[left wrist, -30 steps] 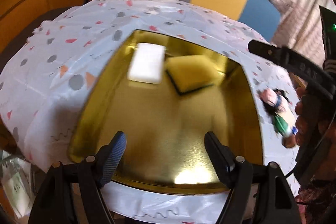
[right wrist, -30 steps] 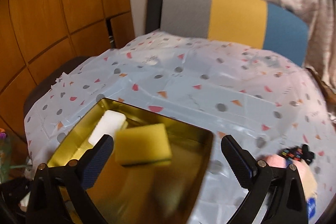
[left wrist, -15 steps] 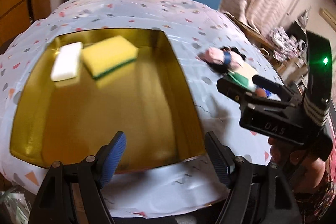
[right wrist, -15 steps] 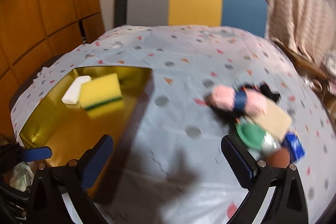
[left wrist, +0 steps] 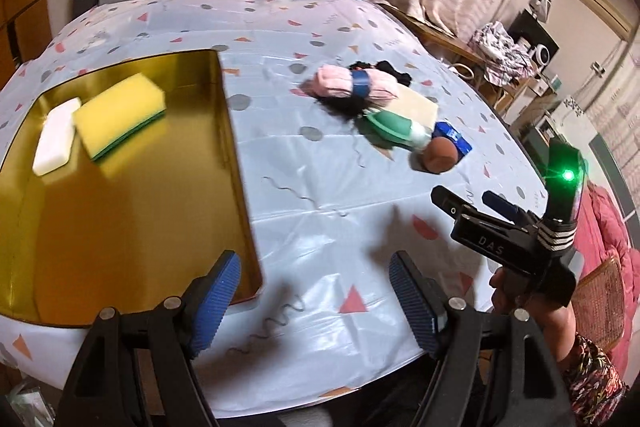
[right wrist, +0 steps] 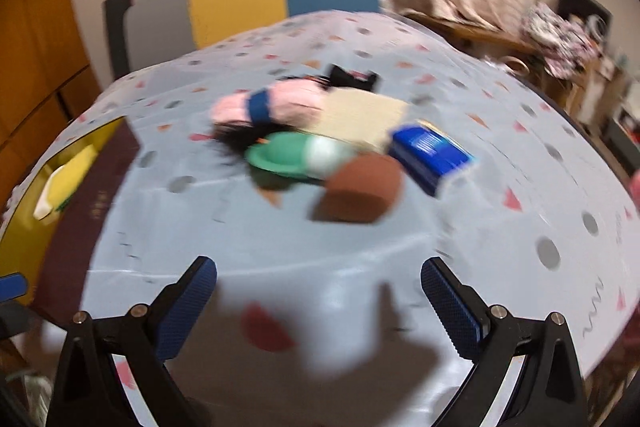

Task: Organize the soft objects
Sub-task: 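Move the right tool to the brown makeup sponge and grasp it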

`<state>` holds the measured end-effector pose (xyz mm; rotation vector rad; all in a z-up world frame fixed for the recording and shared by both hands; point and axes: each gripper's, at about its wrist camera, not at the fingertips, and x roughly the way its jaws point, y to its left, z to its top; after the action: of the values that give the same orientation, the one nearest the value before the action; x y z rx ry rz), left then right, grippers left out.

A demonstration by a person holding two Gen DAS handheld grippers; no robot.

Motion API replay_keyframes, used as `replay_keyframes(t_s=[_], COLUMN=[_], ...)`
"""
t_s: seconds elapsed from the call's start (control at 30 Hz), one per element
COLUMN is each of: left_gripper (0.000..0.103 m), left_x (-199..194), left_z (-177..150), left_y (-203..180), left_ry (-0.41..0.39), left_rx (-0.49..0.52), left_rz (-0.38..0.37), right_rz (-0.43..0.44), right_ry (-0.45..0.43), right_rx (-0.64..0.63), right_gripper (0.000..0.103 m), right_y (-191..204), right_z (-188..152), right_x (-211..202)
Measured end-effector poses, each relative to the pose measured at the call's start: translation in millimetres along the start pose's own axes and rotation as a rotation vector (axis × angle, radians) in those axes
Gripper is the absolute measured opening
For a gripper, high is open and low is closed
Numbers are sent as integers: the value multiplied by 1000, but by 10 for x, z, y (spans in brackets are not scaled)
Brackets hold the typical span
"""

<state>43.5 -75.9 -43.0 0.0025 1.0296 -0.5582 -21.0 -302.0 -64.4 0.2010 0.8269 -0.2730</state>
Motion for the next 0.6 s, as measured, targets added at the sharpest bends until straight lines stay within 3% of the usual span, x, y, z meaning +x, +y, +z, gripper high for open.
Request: replay_keyframes(t_s=[0.23,0.5,0.6], left_gripper=[77,77,77], left_x=[49,68,63], left_z=[-25,-9,6], left_y=[-182,-323,-355], left_ry=[1,3,1], left_rx=[43,76,77], left_rz=[7,21,21], right_rz=[-27,-2,11], right_ry=[6,-69,-59], right_rx=[64,-22,-32], right_gripper=[103,101,99], right_y=[-308,-221,-210], right_z=[-36,256,375], right_x=[13,99,260])
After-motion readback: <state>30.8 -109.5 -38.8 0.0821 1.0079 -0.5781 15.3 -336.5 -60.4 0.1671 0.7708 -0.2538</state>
